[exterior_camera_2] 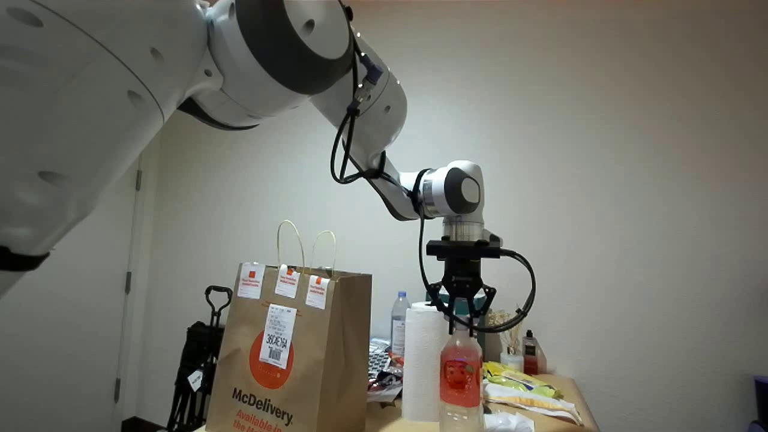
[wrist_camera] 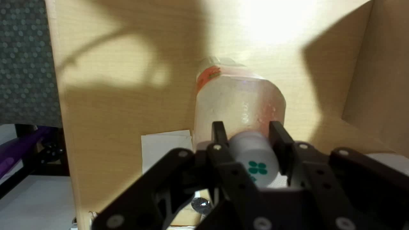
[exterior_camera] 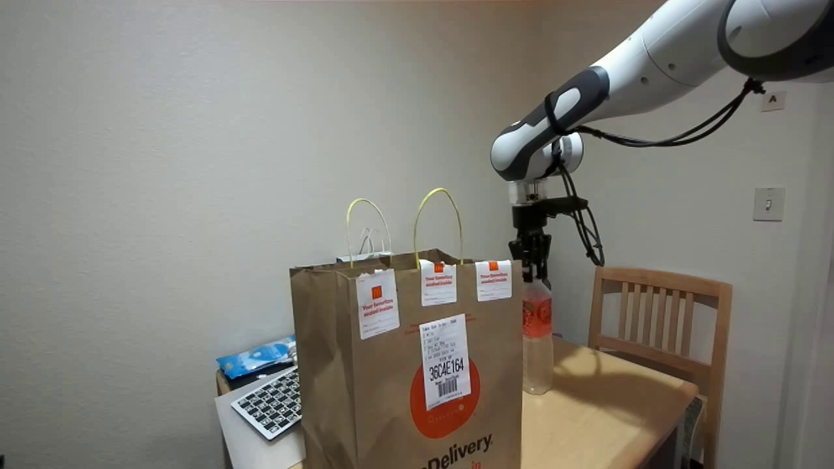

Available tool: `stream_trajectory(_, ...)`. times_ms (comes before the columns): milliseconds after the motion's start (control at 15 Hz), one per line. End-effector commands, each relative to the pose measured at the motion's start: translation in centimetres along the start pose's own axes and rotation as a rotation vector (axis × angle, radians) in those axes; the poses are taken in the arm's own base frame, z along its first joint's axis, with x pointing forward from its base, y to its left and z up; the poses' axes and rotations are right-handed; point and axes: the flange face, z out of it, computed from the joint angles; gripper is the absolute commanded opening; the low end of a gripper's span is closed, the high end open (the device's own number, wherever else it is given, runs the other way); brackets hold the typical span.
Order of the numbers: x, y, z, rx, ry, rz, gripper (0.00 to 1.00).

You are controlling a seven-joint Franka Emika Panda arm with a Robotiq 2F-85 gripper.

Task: Put the bottle inside the paper bag

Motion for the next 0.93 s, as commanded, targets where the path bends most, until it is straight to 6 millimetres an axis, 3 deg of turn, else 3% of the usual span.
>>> stream_trajectory(0, -0.6, 0.3, -1.2, 0.028, -0.006, 0.048, 0.14)
stream_trajectory(133, -1.6, -0.3, -3.0, 0.052, -0.031, 0.092, 0.14)
stream_trajectory(467, -4.6, -1.5, -9.6, 0.092, 0.013, 0.181, 0.15)
stream_trajectory(533, -4.8, -1.4, -10.3, 0.094, 0.019, 0.210, 0.14)
stream_trajectory(600, -3.4, -1.2, -9.2, 0.065, 0.010, 0.161, 0.37)
stream_trajectory(733, -4.0, -1.2, -10.7, 0.065, 0.028, 0.181, 0.37)
stream_trajectory(867, -4.1, -1.2, -10.7, 0.066, 0.025, 0.186, 0.37)
